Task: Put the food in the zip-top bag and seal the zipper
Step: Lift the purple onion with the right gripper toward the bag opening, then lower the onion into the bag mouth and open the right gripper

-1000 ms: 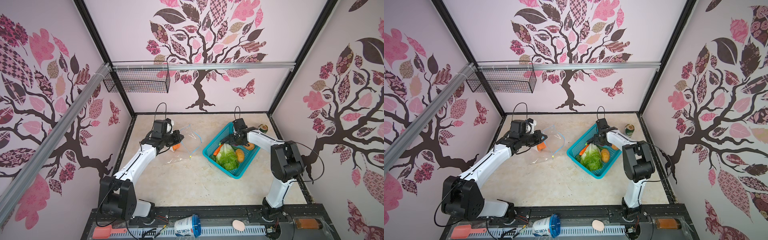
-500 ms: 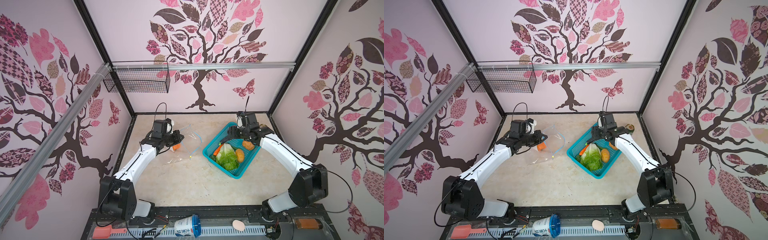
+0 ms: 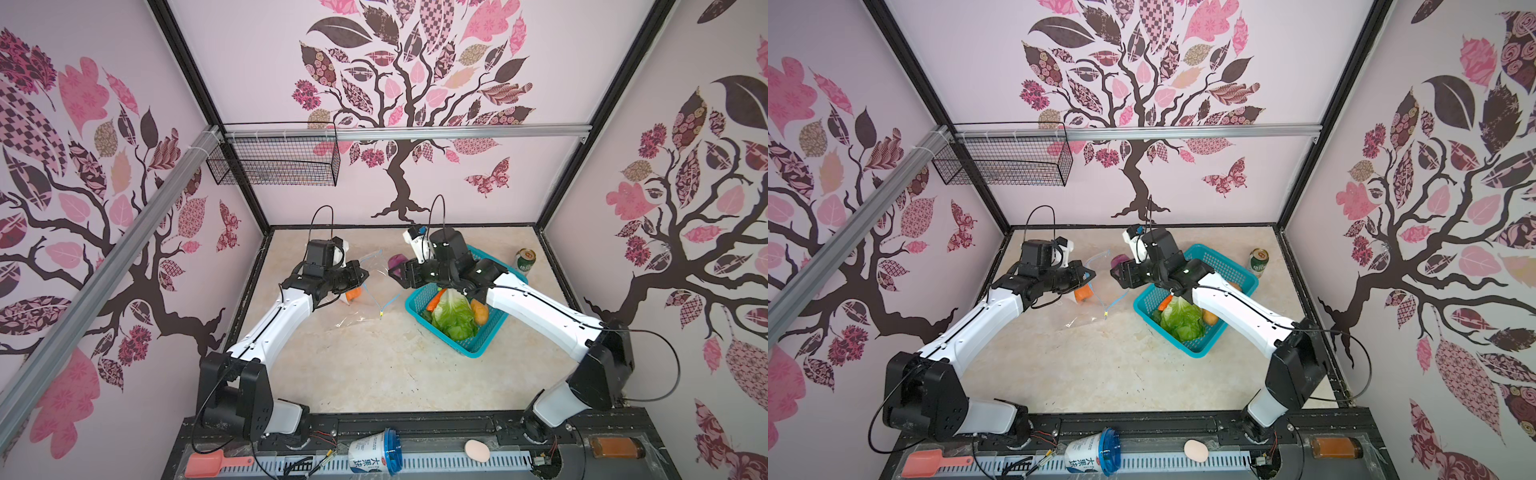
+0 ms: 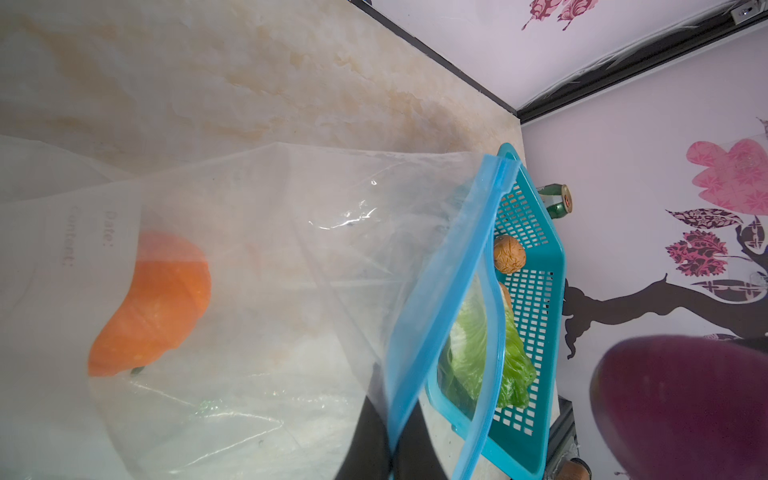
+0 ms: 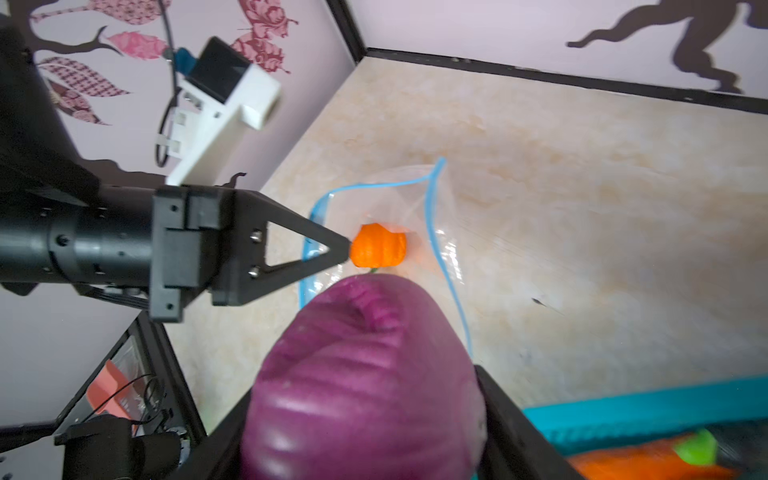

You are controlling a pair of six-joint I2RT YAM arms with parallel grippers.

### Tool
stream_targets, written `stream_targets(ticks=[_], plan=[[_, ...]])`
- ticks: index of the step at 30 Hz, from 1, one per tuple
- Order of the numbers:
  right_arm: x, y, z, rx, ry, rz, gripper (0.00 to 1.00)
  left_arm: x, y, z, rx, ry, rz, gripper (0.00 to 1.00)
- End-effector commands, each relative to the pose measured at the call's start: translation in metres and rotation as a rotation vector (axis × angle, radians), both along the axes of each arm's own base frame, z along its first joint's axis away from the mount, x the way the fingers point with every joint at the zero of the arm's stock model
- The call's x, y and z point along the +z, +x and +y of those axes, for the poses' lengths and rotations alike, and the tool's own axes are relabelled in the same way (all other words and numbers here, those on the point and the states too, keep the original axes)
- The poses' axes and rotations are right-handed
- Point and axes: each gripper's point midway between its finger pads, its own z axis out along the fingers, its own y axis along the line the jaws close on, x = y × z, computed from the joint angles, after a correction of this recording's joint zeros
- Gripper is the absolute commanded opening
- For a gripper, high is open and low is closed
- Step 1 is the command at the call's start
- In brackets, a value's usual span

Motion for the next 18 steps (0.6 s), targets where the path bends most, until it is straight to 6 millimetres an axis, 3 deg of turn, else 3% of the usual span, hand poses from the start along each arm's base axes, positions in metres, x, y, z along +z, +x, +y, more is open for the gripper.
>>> stream_targets(ticks=[1,8,18], plan=[[-0.012,0.009,0.021,0.017,0.012,0.023,0.42,0.018,0.004,-0.001,-0.004,-0.018,-0.053,0.00],[-0.066,0.021,0.036,0.010,-0.070,0.078,0.41,0.024,0.003,0.000,-0.004,-0.023,-0.068,0.00],[-0.151,0.047,0.016,-0.147,-0.371,0.100,0.44,0.017,0.004,-0.002,-0.004,-0.026,-0.048,0.00]])
